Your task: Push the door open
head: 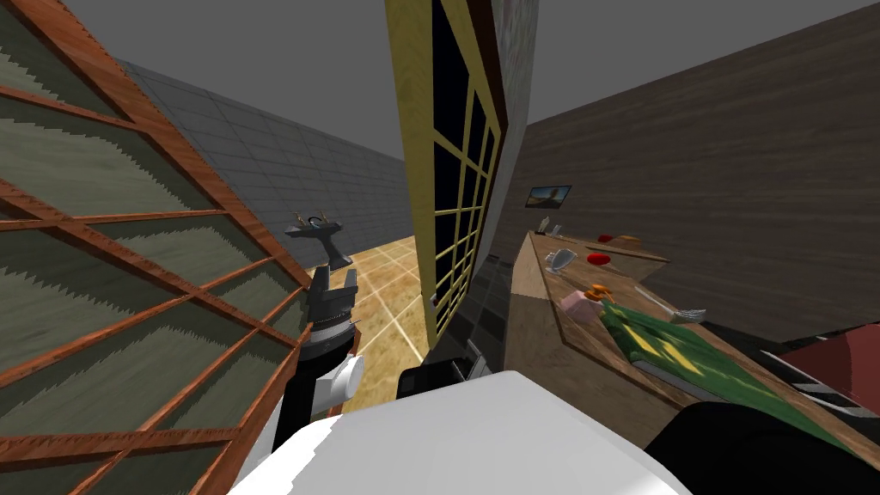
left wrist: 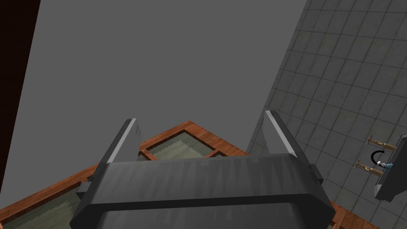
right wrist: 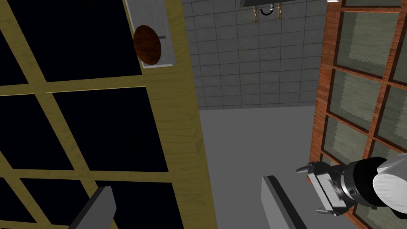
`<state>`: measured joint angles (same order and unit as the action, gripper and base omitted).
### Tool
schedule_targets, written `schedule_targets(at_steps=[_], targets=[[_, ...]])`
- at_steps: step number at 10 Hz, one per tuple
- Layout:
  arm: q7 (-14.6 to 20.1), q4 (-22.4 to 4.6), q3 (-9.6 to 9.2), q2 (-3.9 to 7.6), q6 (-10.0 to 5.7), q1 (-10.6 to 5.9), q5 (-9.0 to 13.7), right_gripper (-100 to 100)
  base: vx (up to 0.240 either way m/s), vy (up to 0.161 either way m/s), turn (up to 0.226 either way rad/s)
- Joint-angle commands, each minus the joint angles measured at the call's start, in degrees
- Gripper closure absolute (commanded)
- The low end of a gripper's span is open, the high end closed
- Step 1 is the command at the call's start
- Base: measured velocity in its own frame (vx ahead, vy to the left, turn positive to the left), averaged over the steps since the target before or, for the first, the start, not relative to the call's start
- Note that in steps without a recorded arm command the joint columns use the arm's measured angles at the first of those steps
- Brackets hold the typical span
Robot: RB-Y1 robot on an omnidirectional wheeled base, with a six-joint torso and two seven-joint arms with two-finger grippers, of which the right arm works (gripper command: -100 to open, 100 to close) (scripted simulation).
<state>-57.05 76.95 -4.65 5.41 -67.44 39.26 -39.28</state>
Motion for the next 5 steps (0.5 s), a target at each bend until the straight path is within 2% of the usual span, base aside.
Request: schedule_targets(at_steps=[1,3,5], targets=[[-1.9,-2.0,-0.05,-0.23,-1.19,0.20,-1.2,-100,0.137,-0.058,0.094],[-3.4,-3.5,-0.15,-0.48,-2.02,0.48,-2.1,-100,0.140,-0.039,0.059],[-5.3,-5.4,-0.27,-0.81,-3.11,0.84,-3.3,-100,0.154,-0.075,0.070]])
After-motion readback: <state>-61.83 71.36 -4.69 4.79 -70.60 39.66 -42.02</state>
